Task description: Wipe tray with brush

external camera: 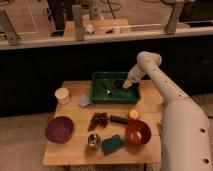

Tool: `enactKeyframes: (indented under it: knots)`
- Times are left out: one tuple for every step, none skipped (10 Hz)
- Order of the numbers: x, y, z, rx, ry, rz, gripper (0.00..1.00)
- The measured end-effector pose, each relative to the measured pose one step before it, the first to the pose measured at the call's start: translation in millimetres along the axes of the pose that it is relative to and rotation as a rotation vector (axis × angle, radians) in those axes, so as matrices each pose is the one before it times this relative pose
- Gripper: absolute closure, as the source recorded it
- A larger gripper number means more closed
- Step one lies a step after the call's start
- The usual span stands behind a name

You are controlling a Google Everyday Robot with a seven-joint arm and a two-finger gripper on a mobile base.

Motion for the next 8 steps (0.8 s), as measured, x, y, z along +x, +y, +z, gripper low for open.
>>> enactKeyframes:
  knots:
    - [-17.11,10.04,7.07,-0.02067,-0.0213,-0.02424,0.95]
    - [-8.59,7.87,3.82,-0.0166,-0.01188,-0.01875,0.95]
    - [-8.61,8.1,2.52,-0.0162,-0.01294,-0.02112,0.95]
    - [-8.07,11.58,1.62,-0.02562,-0.01579,-0.03309,0.95]
    - [-3.1,7.81,-1.06,-0.01456,-0.00841,-0.02083,0.95]
    - [-2.06,9.07,-2.23,-0.01502,-0.00635,-0.02417,0.95]
    - [2.64,14.55,-5.98,-0.01767,0.00151,-0.02953,0.95]
    - [3.68,7.06,-3.36,-0.00671,0.00504,-0.00904,0.95]
